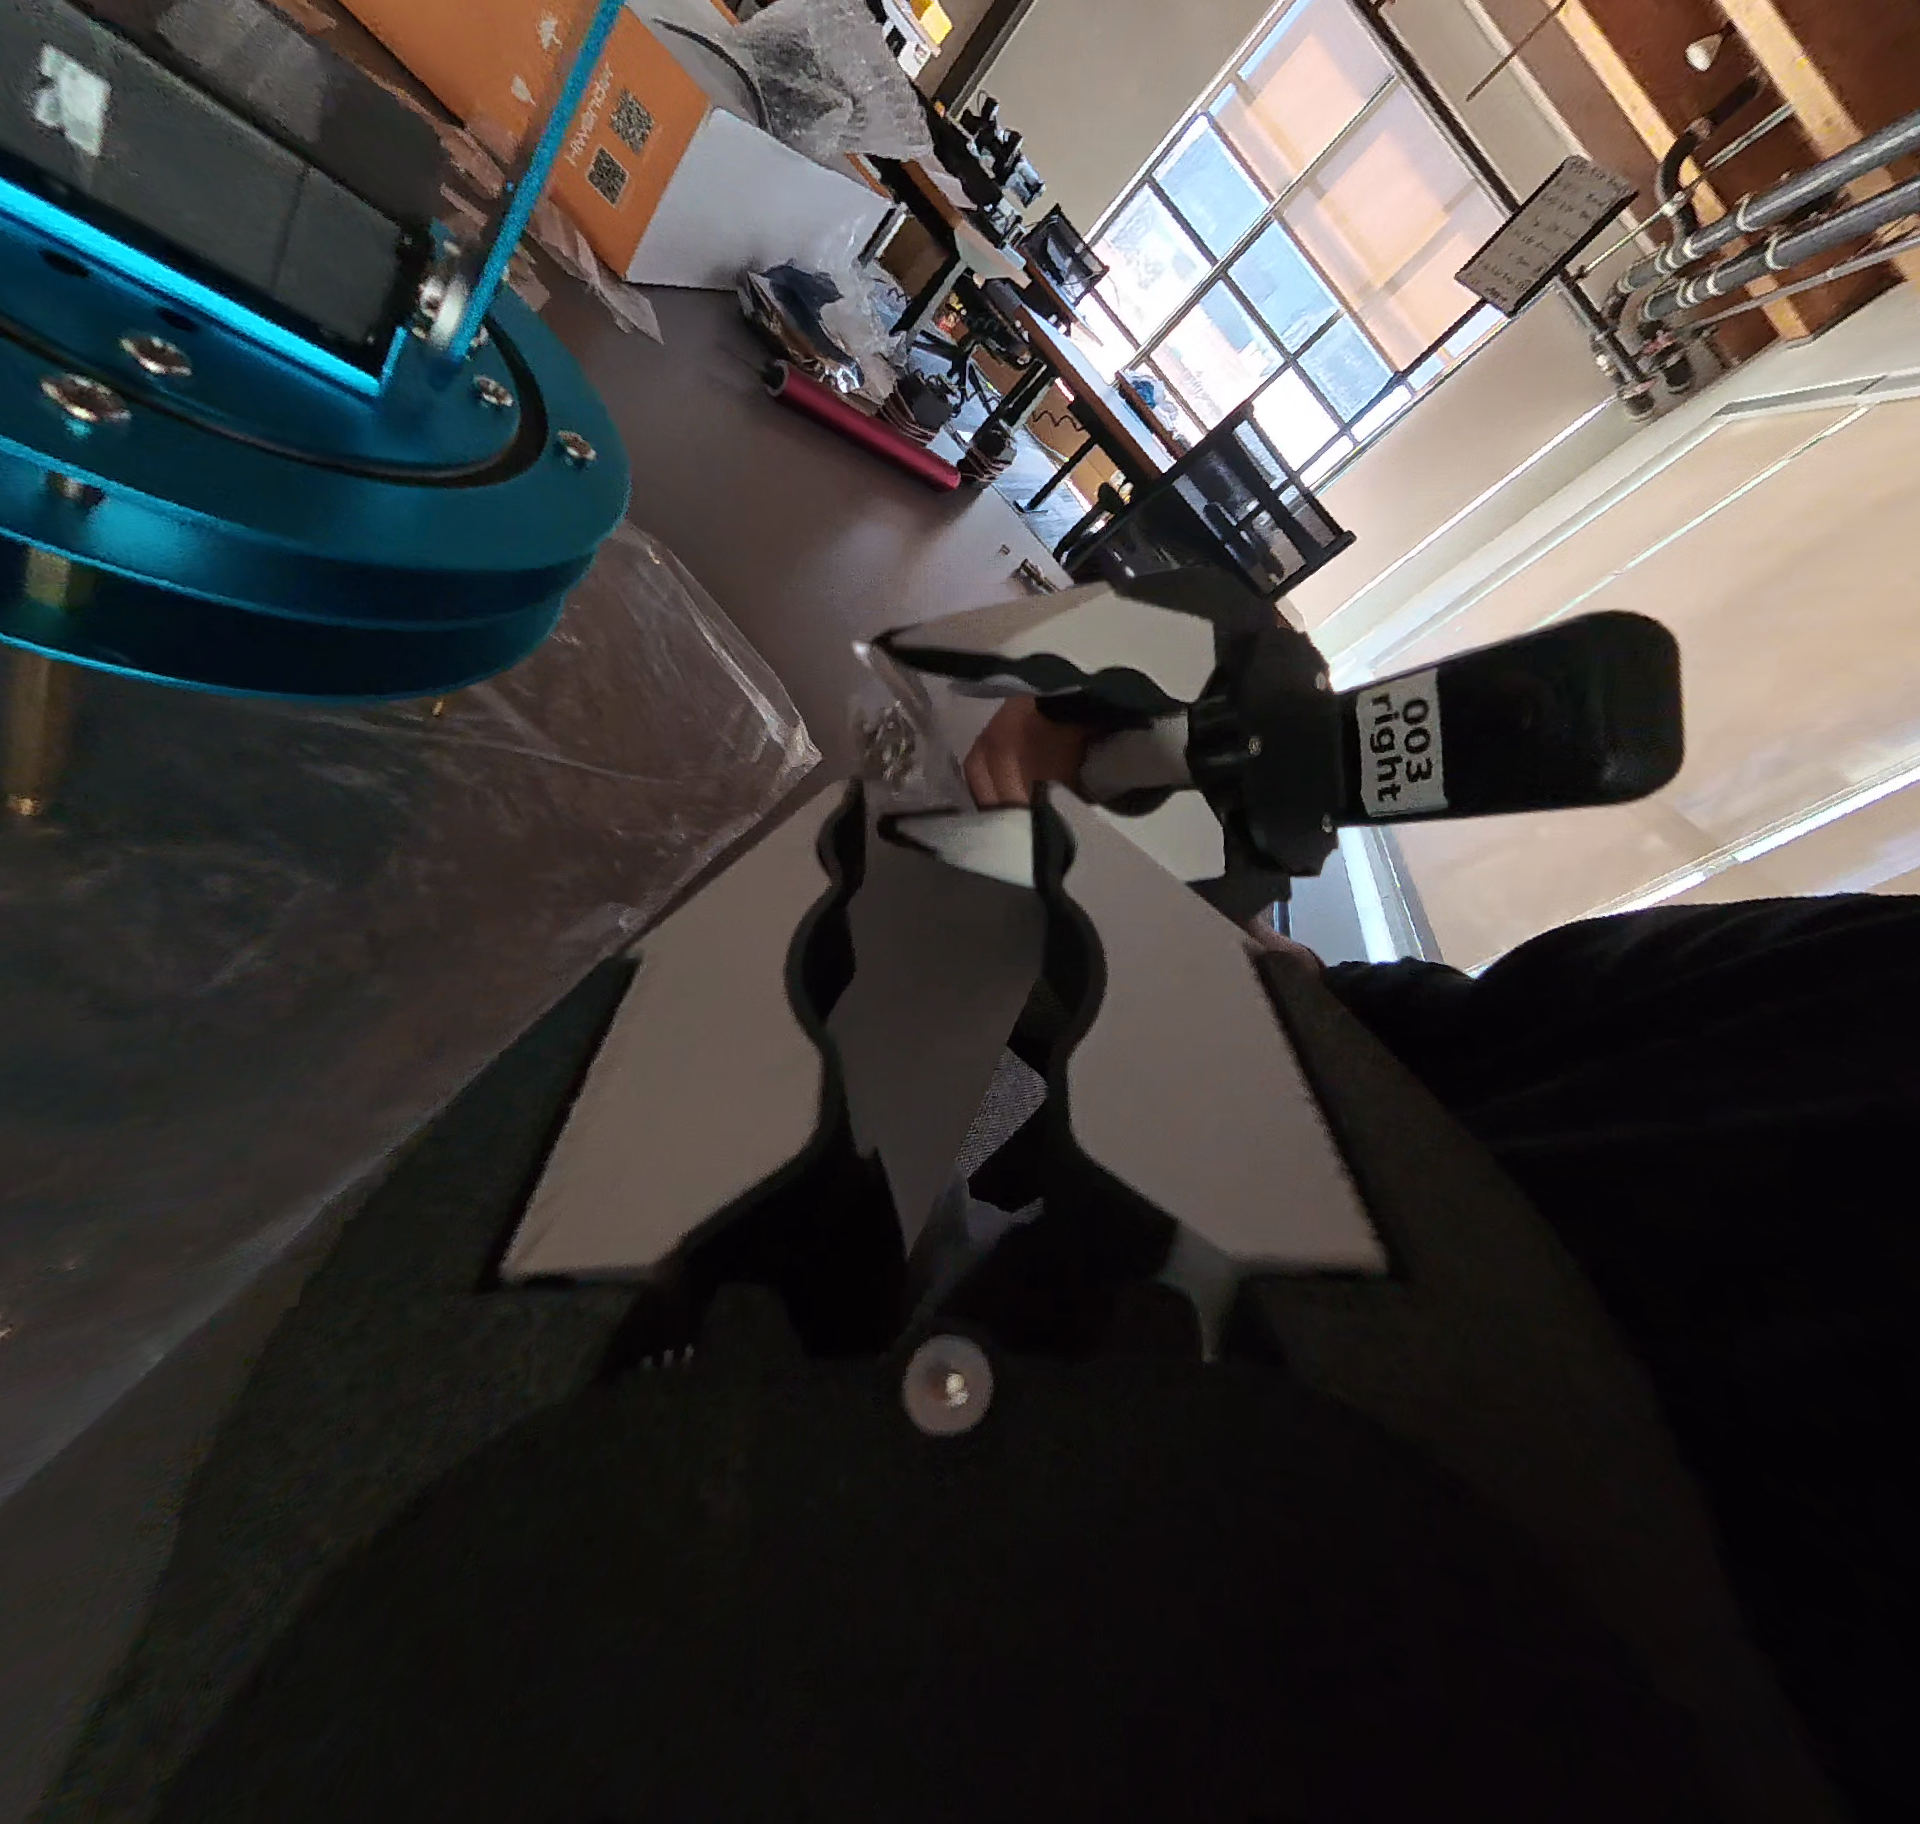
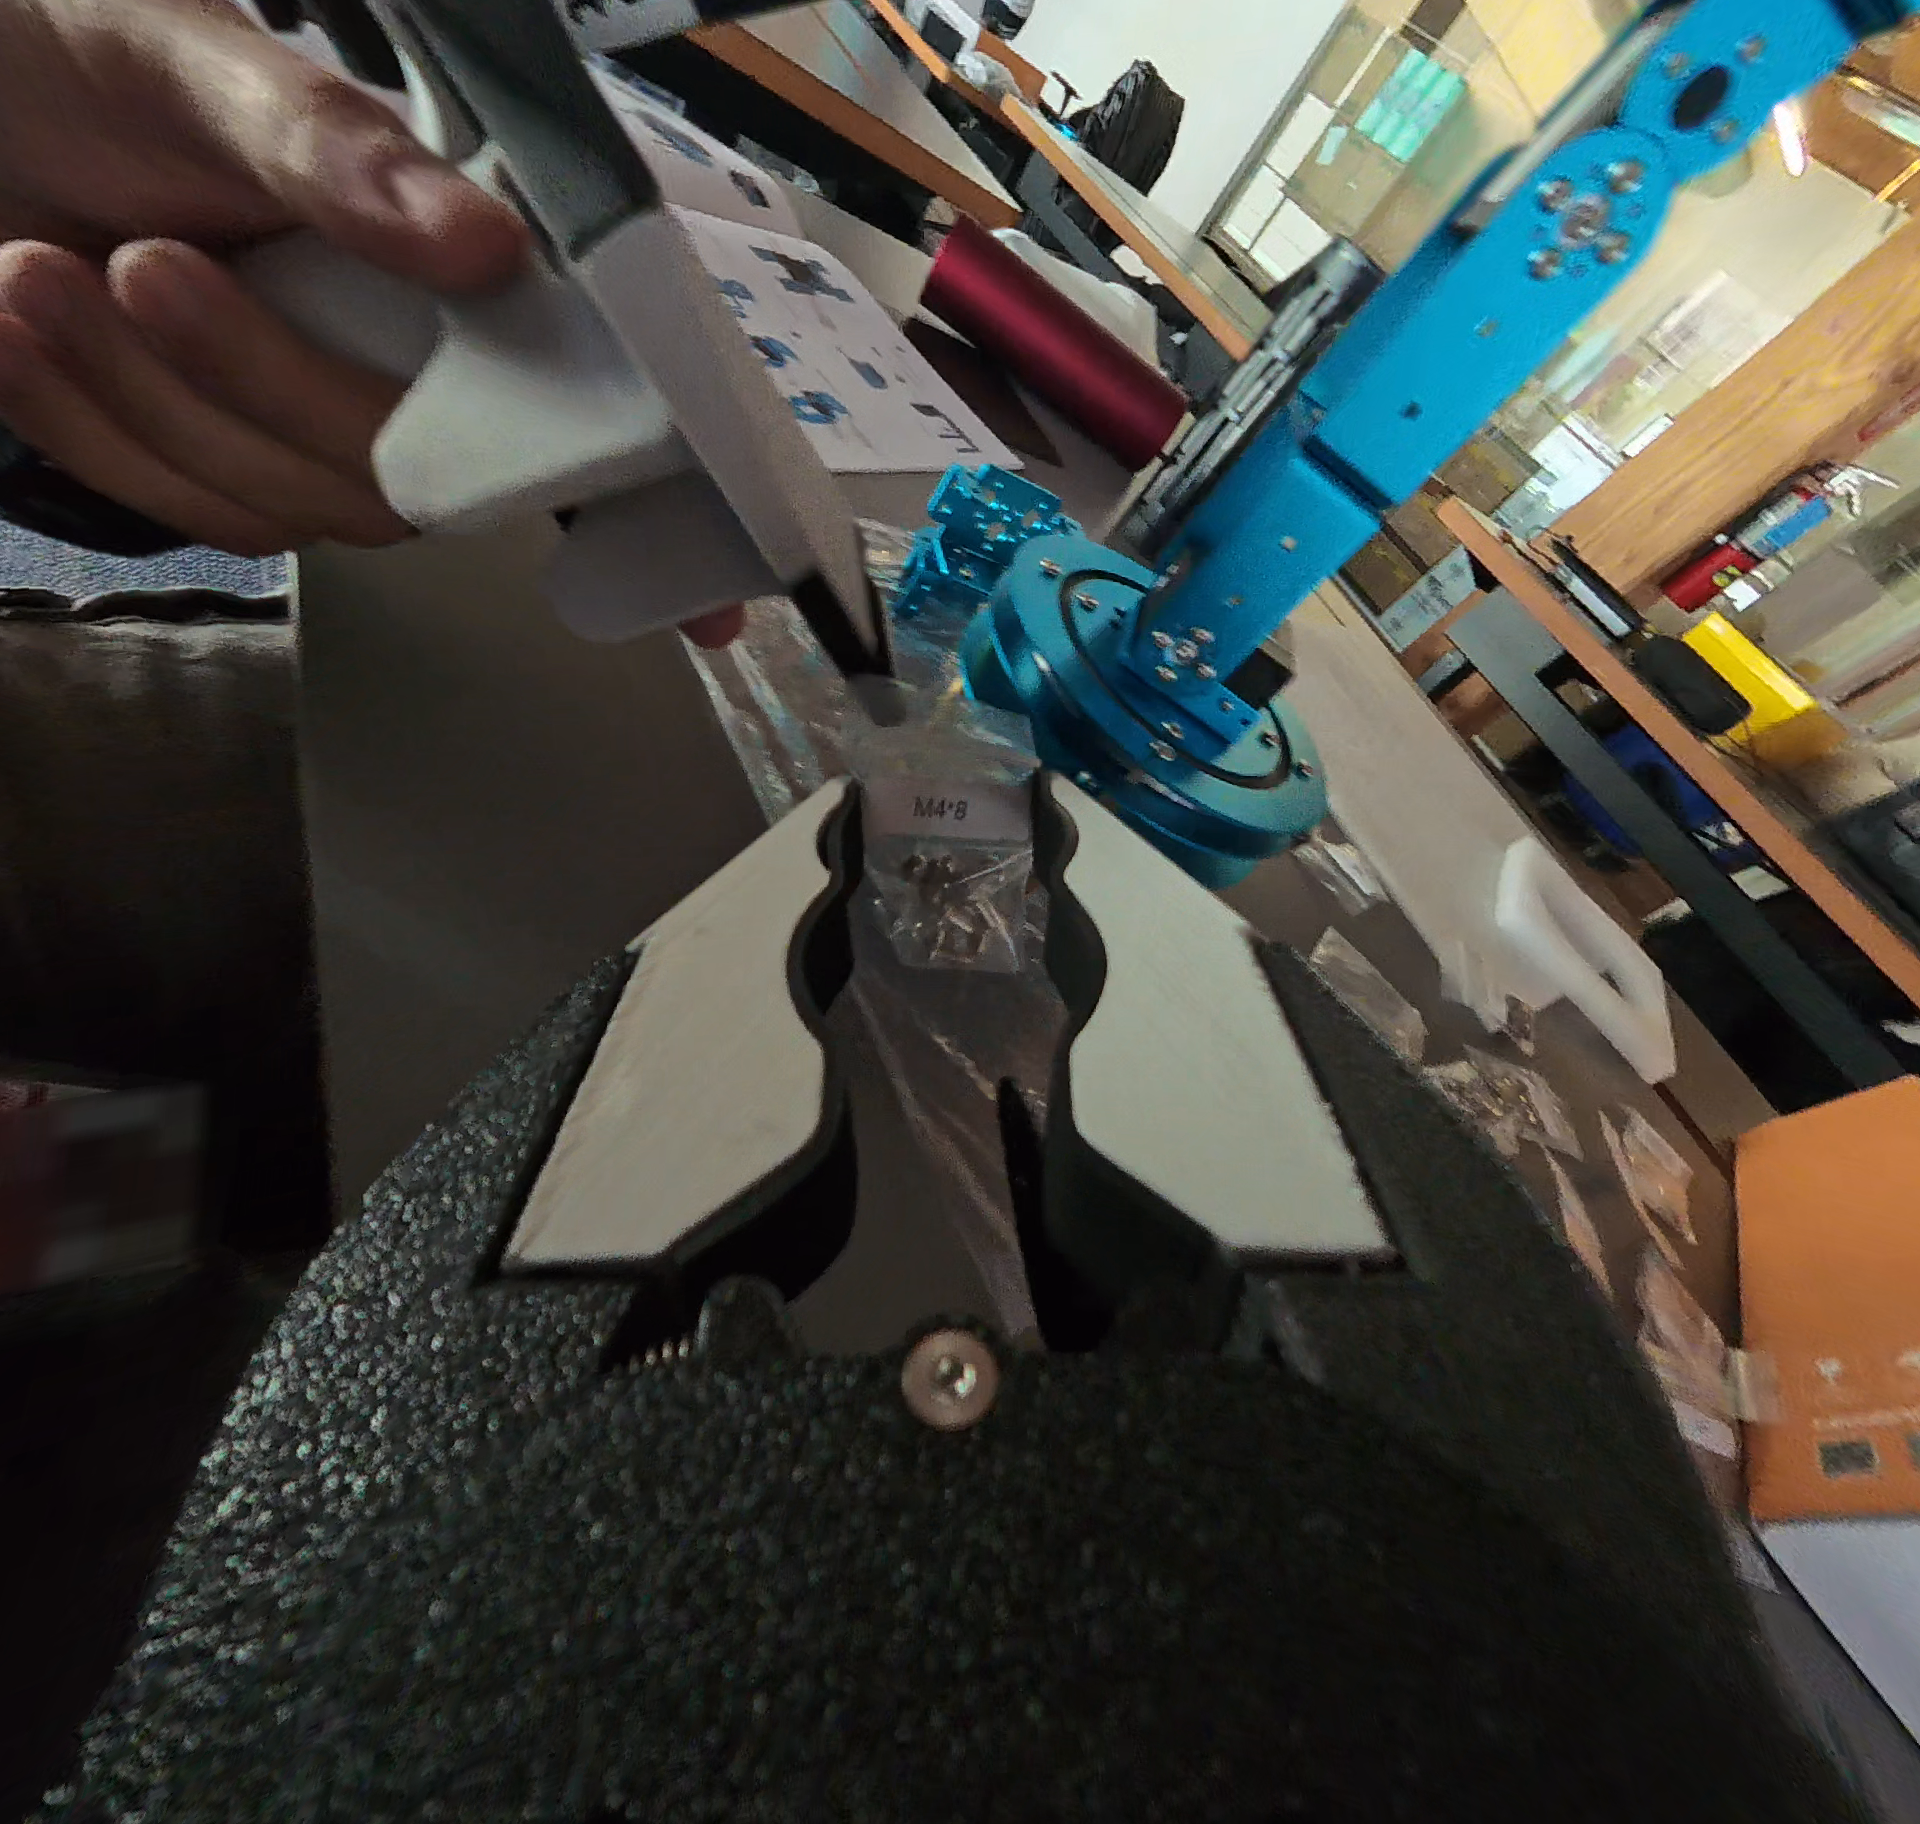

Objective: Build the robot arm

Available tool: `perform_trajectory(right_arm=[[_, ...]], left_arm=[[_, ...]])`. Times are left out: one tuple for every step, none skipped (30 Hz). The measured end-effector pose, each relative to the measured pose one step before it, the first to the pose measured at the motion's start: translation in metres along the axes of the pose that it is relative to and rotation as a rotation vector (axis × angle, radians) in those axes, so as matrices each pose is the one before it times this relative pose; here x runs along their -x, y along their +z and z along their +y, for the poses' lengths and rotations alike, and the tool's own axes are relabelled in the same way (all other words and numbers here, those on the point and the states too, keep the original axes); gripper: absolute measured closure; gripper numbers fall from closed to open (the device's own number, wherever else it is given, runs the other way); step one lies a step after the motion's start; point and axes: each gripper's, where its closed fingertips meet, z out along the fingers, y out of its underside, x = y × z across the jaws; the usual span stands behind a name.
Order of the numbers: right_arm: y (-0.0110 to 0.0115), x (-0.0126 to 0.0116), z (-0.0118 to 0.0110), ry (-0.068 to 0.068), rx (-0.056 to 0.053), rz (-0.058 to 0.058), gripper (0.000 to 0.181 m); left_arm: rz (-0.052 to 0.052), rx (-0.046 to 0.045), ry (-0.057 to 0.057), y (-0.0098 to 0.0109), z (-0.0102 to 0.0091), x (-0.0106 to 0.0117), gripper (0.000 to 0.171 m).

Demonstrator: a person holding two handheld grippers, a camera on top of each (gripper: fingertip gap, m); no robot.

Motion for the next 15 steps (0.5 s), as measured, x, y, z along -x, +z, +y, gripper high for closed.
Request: perform_trajectory(right_arm=[[0.00145,0.00488,-0.00252,-0.0091,-0.0075,-0.0084,0.150],[0.00070,0.00066,-0.00293,-0.0114,-0.0136,0.0144,0.158],[-0.00033,-0.00349,-0.00276,-0.0066,-0.0188,0.0368,0.169],[-0.00055,-0.00207,-0.00146,-0.0006,-0.0136,0.0184,0.172],[-0.00002,0.00050,0.00114,0.0156,0.0049,-0.0068,0.170],[0.00030,0.00140,0.00278,0.0315,0.0173,-0.0176,0.164],[-0.00078,-0.00047,0.00206,0.0345,0.0156,-0.0111,0.159],[-0.00170,-0.00102,0.00103,0.0505,0.0105,-0.0188,0.156],[-0.00132,-0.00120,0.00138,0.0728,0.0155,-0.0278,0.155],[-0.00083,0.00072,0.00209,0.0701,0.0208,-0.0452,0.149],[-0.00063,-0.00145,0.00216,0.0590,0.0194,-0.0308,0.145],[0.00055,-0.00154,0.00296,0.0482,0.0257,-0.0294,0.151],[0.00250,-0.00272,0.00647,0.0289,0.0501,-0.0266,0.146],[0.00403,-0.00835,0.00756,0.0113,0.0536,0.0059,0.140],[0.00583,-0.01132,0.00868,0.0113,0.0584,0.0198,0.141]], left_arm=[[0.0067,0.00929,0.0111,0.00112,0.00212,-0.00137,0.150],[0.0024,0.01344,0.0126,0.00129,0.00245,-0.00111,0.165],[-0.0066,0.01649,0.0129,0.00094,0.00293,0.00007,0.171],[-0.0143,0.01723,0.0193,0.00067,0.00312,0.00144,0.171],[-0.0189,0.00894,0.0270,0.00012,0.00188,0.00206,0.171],[-0.0188,0.00216,0.0331,-0.00050,0.00079,0.00199,0.171],[-0.0224,0.00315,0.0376,-0.00074,0.00057,0.00229,0.171],[-0.0391,0.00537,0.0390,-0.00118,0.00052,0.00468,0.171],[-0.0484,0.00697,0.0356,-0.00190,0.00046,0.00620,0.171],[-0.0382,0.00611,0.0242,-0.00237,0.00026,0.00509,0.171],[-0.0256,0.00456,0.0100,-0.00259,-0.00029,0.00363,0.171],[-0.0221,0.00345,0.0064,-0.00261,-0.00037,0.00340,0.171],[-0.0248,0.00268,0.0104,-0.00246,-0.00045,0.00396,0.171],[-0.0260,0.00330,0.0116,-0.00202,-0.00005,0.00442,0.171],[-0.0241,0.00470,0.0089,-0.00173,0.00014,0.00425,0.171]])
